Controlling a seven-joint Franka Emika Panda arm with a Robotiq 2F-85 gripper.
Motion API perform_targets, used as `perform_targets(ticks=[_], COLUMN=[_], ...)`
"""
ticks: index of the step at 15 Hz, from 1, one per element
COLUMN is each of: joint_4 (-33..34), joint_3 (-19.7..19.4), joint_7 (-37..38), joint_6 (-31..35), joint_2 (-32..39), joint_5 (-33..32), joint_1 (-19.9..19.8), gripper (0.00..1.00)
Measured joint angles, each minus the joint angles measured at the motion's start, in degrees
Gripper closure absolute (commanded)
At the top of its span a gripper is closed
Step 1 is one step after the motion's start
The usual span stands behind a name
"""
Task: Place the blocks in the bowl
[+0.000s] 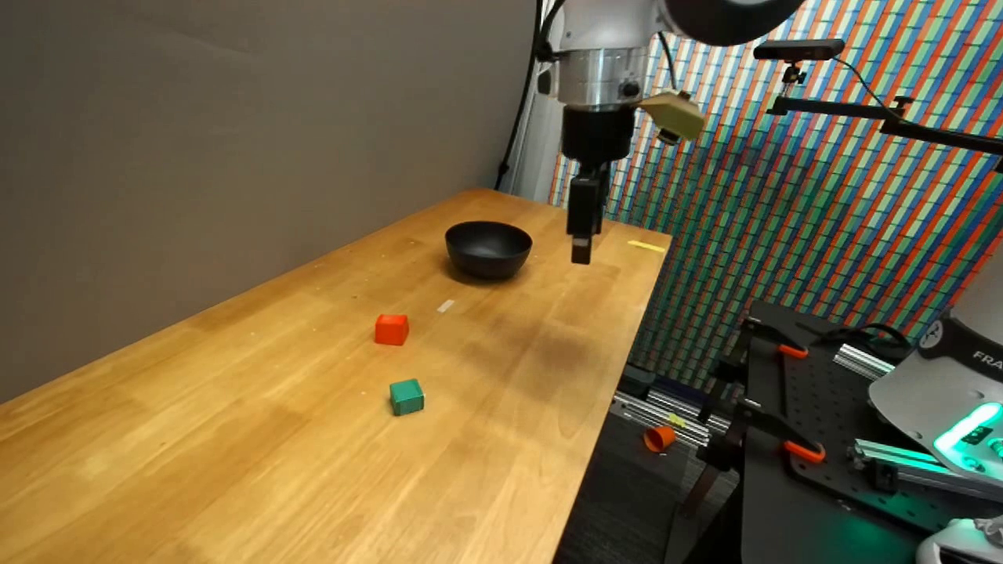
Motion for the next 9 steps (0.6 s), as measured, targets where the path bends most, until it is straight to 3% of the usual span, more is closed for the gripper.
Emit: perform_targets(ticks=[9], joint_4=[28.0], joint_3=[-3.1], joint_7=[-9.1], joint_6=[1.0], joint_2=[30.1], joint_5=[-4.5], joint_1=[3.7], gripper=[0.00])
